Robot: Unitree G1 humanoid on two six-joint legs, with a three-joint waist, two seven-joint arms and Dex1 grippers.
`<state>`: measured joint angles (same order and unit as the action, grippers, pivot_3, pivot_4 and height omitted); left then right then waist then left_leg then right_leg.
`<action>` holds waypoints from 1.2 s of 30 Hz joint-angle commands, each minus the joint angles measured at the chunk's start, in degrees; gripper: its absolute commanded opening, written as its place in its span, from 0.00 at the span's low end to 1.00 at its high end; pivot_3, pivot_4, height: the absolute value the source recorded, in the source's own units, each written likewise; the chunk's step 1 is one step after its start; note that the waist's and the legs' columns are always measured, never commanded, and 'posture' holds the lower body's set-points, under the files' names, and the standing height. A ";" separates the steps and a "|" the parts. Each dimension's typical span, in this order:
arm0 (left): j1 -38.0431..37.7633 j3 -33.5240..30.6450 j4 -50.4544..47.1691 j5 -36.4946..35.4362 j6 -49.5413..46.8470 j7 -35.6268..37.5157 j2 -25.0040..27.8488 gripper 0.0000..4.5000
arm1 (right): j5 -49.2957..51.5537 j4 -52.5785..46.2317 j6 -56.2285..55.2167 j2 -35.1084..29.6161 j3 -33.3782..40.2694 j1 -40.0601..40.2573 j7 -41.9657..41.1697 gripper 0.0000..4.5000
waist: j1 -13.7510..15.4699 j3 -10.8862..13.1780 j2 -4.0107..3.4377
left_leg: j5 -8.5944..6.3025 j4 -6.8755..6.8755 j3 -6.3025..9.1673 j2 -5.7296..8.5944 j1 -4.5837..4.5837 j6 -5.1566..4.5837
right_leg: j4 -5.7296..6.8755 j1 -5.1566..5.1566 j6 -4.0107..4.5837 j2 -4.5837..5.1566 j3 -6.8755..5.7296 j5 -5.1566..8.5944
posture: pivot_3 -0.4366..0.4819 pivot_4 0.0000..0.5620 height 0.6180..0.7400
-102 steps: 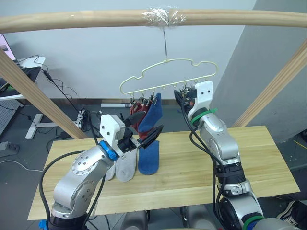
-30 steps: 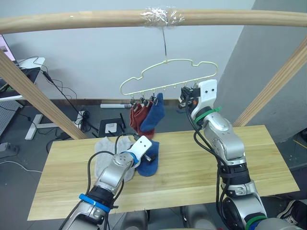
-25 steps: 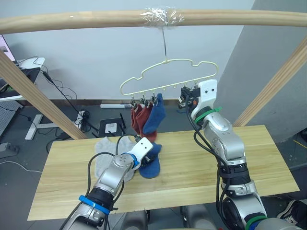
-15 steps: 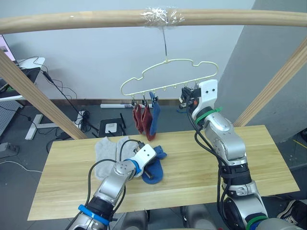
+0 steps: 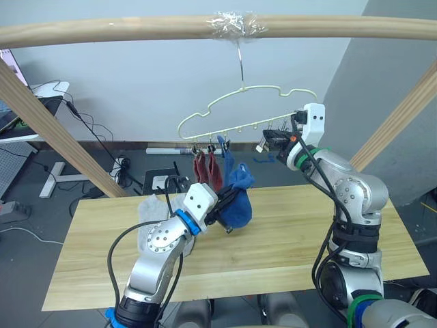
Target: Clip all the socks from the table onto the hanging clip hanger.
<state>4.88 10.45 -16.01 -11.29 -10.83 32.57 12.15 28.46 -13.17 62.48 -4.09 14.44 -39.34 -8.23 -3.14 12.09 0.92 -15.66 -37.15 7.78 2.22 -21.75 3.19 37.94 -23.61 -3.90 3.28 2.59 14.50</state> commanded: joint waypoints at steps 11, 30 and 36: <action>7.76 2.67 8.99 2.28 3.73 -3.02 -5.89 0.00 | 6.89 -3.19 11.86 4.42 8.66 -4.91 9.59 0.00 | -0.21 0.00 -0.01 | 0.01 -0.02 0.01 0.01 -0.03 -0.02 | 0.01 -0.01 0.00 -0.01 -0.02 0.00 | 0.36 0.32 1.00; 13.88 2.05 15.41 2.02 6.43 -3.88 -8.74 0.00 | 10.02 -3.01 12.32 5.34 9.16 -4.24 12.54 0.00 | -0.60 0.00 -0.01 | 0.02 -0.01 0.01 0.01 -0.03 -0.04 | 0.02 -0.01 -0.01 -0.02 -0.02 0.00 | 0.35 0.33 1.00; 13.74 1.67 15.88 0.11 3.44 -3.44 -9.32 0.00 | 10.37 -2.68 11.95 5.10 9.15 -4.39 12.69 0.00 | -0.67 0.00 -0.01 | 0.02 0.00 0.01 0.01 -0.03 -0.04 | 0.00 -0.01 -0.01 -0.02 -0.02 0.00 | 0.35 0.33 1.00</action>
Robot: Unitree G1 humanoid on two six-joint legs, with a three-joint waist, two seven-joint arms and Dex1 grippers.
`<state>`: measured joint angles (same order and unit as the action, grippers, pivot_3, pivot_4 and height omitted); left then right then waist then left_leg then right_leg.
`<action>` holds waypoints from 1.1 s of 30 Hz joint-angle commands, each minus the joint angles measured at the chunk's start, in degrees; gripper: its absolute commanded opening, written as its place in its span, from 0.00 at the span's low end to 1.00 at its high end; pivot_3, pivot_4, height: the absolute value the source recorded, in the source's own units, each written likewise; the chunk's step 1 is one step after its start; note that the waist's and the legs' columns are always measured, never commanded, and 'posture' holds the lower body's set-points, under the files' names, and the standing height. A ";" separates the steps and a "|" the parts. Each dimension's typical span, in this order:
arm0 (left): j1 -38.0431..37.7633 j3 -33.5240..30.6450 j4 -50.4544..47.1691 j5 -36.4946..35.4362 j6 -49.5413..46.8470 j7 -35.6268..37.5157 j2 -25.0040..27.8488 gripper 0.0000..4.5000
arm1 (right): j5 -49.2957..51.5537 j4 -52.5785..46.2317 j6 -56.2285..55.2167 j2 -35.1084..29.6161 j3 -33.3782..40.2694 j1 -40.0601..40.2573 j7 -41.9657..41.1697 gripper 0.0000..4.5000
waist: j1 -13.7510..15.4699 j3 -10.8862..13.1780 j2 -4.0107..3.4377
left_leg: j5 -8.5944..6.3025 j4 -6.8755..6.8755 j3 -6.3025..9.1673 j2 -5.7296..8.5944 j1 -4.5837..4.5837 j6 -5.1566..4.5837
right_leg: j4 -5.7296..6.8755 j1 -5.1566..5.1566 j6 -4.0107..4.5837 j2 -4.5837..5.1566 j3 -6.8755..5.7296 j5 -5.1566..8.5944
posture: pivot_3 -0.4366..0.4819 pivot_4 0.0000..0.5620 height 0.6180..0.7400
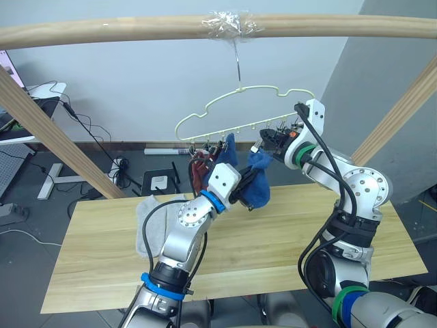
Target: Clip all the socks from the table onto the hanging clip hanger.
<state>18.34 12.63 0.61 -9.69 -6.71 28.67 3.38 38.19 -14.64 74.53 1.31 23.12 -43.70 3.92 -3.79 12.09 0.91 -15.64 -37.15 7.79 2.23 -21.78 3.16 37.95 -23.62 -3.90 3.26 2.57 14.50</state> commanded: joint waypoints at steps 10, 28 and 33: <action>0.80 -1.68 -1.73 -2.90 -2.84 0.66 -1.01 0.00 | 0.86 -1.51 -0.42 -1.03 -0.56 1.03 0.25 0.00 | -0.15 0.00 0.00 | 0.00 0.00 0.01 0.00 0.00 0.00 | 0.01 0.00 0.00 0.00 -0.01 0.00 | 0.35 0.34 1.00; 0.00 0.23 -4.22 -1.53 1.58 2.17 -0.50 0.00 | 2.09 -0.95 -2.13 -2.35 -2.36 2.52 -0.59 0.26 | -0.38 0.00 0.00 | 0.00 0.04 0.02 0.00 -0.01 0.00 | -0.05 0.00 -0.01 0.00 -0.01 0.00 | 0.36 0.32 1.00; 0.72 -0.04 -3.57 -1.11 1.52 1.73 -0.35 0.00 | 2.36 -1.06 -2.23 -2.75 -2.37 2.68 -1.04 0.69 | -0.91 0.00 0.00 | 0.01 0.04 0.01 0.00 -0.01 -0.01 | -0.03 0.00 -0.01 -0.01 0.00 0.00 | 0.36 0.31 1.00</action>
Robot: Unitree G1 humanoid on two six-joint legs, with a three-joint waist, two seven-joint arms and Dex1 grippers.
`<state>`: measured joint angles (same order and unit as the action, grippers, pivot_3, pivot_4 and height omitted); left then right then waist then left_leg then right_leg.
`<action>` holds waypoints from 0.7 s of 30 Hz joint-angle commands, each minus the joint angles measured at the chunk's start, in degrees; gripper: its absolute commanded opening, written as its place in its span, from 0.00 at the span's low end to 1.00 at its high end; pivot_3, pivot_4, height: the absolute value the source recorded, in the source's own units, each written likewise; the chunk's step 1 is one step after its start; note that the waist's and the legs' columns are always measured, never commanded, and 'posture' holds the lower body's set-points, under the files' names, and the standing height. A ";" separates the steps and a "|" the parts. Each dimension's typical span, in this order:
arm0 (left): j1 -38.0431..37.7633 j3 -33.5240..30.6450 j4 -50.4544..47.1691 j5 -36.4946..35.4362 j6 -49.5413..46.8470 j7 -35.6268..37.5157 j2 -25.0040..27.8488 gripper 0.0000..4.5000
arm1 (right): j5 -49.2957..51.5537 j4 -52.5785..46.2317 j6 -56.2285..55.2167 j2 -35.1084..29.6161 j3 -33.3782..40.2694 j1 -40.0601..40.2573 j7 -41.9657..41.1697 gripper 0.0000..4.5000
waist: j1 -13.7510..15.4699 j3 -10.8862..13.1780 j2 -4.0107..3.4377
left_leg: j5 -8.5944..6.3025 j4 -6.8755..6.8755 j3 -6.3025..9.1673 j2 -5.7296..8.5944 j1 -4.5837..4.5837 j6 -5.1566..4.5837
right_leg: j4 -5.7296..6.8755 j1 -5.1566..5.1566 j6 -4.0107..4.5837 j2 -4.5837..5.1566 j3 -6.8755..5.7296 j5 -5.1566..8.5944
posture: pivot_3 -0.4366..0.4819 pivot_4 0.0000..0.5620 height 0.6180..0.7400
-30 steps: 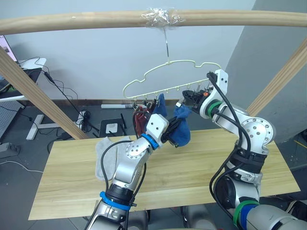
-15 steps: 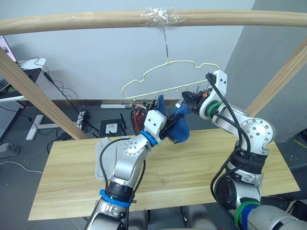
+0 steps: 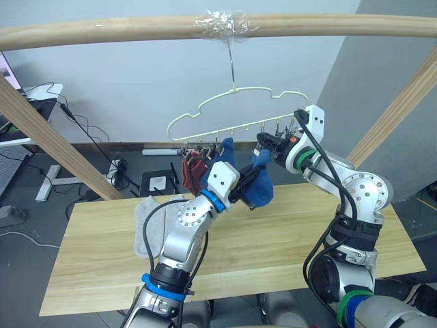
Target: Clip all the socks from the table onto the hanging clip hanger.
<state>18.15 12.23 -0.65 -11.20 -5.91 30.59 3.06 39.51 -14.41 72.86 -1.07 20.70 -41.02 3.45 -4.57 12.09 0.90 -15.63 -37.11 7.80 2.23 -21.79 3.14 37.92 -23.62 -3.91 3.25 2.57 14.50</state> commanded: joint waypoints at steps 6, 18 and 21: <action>1.29 0.10 -1.32 1.73 -0.68 -1.21 0.64 0.00 | 3.54 -4.47 -1.02 -3.03 1.04 0.57 -3.86 0.99 | -0.28 0.00 0.00 | 0.00 0.02 -0.01 0.00 0.00 0.00 | -0.01 -0.02 0.00 0.00 0.01 0.00 | 0.36 0.30 1.00; -1.72 -4.09 -5.10 -6.12 -14.19 1.34 4.53 0.61 | 1.52 -20.08 -9.51 -20.09 -8.97 17.76 -16.16 1.00 | -0.66 -0.01 -0.01 | 0.00 0.01 -0.05 -0.02 -0.02 -0.01 | -0.05 -0.01 -0.04 -0.02 0.01 0.02 | 0.34 0.28 1.00; -4.85 -4.60 -8.69 -7.14 -16.03 3.35 8.27 0.81 | -4.42 -20.53 -16.31 -22.58 -15.56 21.88 -17.61 1.00 | -0.77 -0.04 -0.03 | 0.00 0.03 -0.06 -0.07 0.04 0.00 | -0.01 -0.01 -0.04 -0.09 0.03 0.02 | 0.35 0.28 1.00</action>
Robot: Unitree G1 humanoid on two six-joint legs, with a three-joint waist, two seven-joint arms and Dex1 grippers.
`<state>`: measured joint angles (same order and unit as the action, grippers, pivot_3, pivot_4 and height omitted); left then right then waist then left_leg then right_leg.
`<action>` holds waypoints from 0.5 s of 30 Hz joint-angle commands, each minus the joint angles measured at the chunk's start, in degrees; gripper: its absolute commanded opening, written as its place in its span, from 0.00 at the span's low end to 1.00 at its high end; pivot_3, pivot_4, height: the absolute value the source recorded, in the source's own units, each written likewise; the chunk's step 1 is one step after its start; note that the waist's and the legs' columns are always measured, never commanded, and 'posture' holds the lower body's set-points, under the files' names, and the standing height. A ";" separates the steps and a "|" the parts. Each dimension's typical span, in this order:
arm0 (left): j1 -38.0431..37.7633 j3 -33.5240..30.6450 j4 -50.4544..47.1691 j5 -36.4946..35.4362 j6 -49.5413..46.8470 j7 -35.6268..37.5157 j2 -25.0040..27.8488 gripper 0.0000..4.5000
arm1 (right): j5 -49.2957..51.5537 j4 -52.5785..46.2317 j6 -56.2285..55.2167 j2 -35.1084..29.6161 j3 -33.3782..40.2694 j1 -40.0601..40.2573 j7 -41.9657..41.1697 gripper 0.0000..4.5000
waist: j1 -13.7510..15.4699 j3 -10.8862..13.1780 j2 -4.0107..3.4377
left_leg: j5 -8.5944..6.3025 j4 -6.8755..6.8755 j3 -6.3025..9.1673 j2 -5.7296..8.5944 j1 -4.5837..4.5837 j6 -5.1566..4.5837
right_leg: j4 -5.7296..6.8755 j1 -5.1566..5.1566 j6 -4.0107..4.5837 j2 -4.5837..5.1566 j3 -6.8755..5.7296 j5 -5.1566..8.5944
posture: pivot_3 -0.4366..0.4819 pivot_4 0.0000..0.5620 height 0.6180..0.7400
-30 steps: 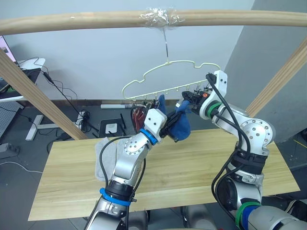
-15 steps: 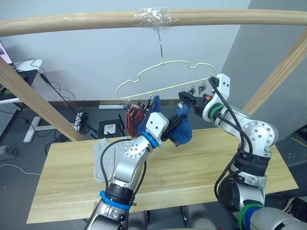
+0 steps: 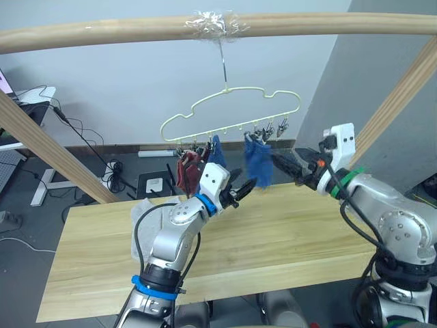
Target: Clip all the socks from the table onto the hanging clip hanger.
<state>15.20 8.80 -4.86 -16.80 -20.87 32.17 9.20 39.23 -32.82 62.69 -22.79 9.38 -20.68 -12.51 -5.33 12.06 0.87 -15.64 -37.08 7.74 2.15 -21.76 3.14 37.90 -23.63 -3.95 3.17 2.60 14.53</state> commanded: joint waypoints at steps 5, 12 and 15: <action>-8.50 -2.26 -13.77 -4.53 -4.78 4.94 8.59 0.99 | -13.14 -0.31 -16.39 1.03 -10.16 5.06 0.50 1.00 | 0.28 0.00 0.00 | 0.01 -0.07 0.01 0.00 -0.01 0.02 | 0.01 0.00 0.01 0.01 0.03 0.00 | 0.37 0.28 1.00; -14.17 -8.88 -26.23 -12.89 -10.55 4.10 12.98 1.00 | -25.54 4.23 -29.70 3.46 -14.48 4.94 3.37 0.63 | 0.73 -0.01 0.02 | 0.06 -0.07 0.04 0.01 -0.01 0.11 | -0.02 0.03 0.01 0.02 0.03 0.00 | 0.40 0.28 1.00; -15.74 -9.65 -28.81 -14.43 -12.03 3.33 13.73 1.00 | -28.28 6.38 -33.16 5.30 -15.16 4.44 4.30 0.63 | 0.76 -0.01 0.02 | 0.07 -0.05 0.02 0.01 0.01 0.12 | -0.03 0.02 0.01 0.02 0.04 0.00 | 0.41 0.29 1.00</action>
<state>-0.15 -0.32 -30.66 -29.48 -32.47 35.91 22.62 12.43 -25.68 32.48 -18.38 -5.68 -15.20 -9.00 -4.57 12.05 0.89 -15.57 -37.11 7.77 2.16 -21.75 3.27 37.89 -23.61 -3.94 3.19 2.64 14.52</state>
